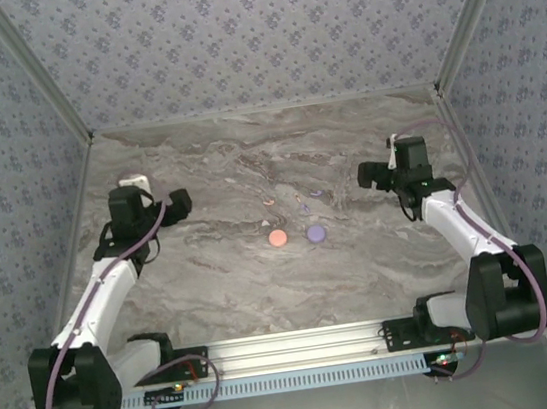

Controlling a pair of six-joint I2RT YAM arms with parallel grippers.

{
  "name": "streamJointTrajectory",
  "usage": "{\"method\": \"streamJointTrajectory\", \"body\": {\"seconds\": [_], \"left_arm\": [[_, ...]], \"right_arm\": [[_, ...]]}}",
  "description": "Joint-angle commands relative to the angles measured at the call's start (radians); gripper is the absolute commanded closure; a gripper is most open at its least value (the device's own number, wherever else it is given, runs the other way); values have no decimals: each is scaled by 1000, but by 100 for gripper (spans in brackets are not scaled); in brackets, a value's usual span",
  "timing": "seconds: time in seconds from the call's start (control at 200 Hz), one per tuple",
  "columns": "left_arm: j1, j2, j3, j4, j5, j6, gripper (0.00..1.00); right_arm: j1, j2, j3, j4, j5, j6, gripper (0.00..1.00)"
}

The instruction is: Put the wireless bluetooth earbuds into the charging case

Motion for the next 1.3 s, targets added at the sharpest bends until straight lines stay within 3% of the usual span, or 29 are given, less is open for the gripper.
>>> {"method": "streamJointTrajectory", "body": {"seconds": [0.0,0.185,0.295,0.43,0.705,0.795,1.299], "left_arm": [[-85,-19,41,-173,79,-86,1],[-225,10,48,-211,107,-168,1],[-285,42,38,-171,130,-214,1],[-322,93,31,-112,144,-255,3],[-348,225,49,-86,191,-314,17],[-363,258,51,-63,209,-324,19],[-420,464,125,31,285,-360,38]], "right_arm": [[55,-4,59,-152,-176,27,0],[154,26,86,-197,-289,77,0],[219,68,100,-194,-347,119,7],[296,144,130,-196,-375,164,24],[390,264,160,-148,-414,245,59],[411,319,183,-148,-441,260,66],[498,497,238,-60,-443,374,71]]}}
